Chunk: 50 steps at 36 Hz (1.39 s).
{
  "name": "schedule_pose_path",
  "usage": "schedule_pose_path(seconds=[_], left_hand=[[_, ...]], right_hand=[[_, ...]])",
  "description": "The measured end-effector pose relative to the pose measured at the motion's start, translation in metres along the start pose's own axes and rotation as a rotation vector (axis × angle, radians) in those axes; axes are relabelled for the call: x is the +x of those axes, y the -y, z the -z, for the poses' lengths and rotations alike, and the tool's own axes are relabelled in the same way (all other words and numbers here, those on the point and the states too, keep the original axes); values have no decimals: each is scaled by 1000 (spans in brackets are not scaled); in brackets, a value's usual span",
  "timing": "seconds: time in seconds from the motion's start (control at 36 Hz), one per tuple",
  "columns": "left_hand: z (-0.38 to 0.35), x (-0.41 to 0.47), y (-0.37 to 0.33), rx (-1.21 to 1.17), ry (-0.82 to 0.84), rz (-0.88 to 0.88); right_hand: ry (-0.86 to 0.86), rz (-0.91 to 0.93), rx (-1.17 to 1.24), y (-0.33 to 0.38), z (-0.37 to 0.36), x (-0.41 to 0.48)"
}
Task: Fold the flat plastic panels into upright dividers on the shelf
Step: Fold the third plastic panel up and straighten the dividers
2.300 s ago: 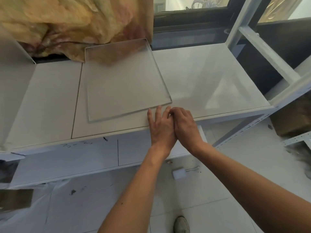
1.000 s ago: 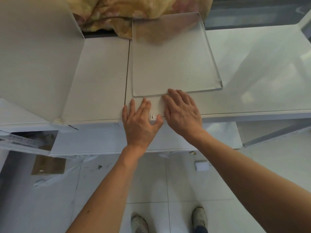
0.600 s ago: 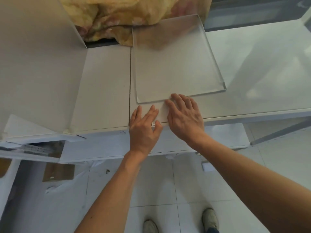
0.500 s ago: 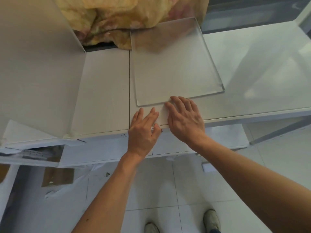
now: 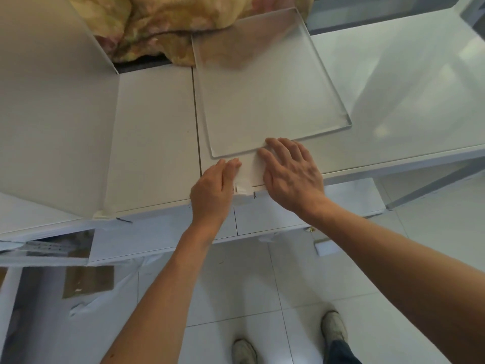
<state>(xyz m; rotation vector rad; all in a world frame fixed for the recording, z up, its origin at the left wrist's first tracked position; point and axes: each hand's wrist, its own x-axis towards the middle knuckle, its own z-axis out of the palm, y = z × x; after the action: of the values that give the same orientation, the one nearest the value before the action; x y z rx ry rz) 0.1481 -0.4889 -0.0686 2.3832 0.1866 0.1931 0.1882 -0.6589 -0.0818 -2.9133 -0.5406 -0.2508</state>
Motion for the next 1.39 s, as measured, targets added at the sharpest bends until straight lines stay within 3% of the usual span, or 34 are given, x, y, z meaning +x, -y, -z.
schedule_pose_path(seconds=[0.14,0.94,1.06,1.14,1.22,1.31,1.39], left_hand=[[-5,17,10,177,-84,-153],[-6,12,-1,211,-206,-213],[-12,17,4,97,-176,-63],[-5,25,-4,-53,-174,213],[10,43,-20,-406,-157,506],[25,62,-22,-831,-203,713],[37,70,-23,-1046,-209,847]], right_hand=[[-3,5,3,0,0,0],[33,35,-8,2,11,2],[77,71,-49,2,17,21],[273,-45,-46,-5,20,31],[436,-156,-5,-4,15,30],[430,-132,-28,-1,19,25],[429,-112,-19,-2,31,26]])
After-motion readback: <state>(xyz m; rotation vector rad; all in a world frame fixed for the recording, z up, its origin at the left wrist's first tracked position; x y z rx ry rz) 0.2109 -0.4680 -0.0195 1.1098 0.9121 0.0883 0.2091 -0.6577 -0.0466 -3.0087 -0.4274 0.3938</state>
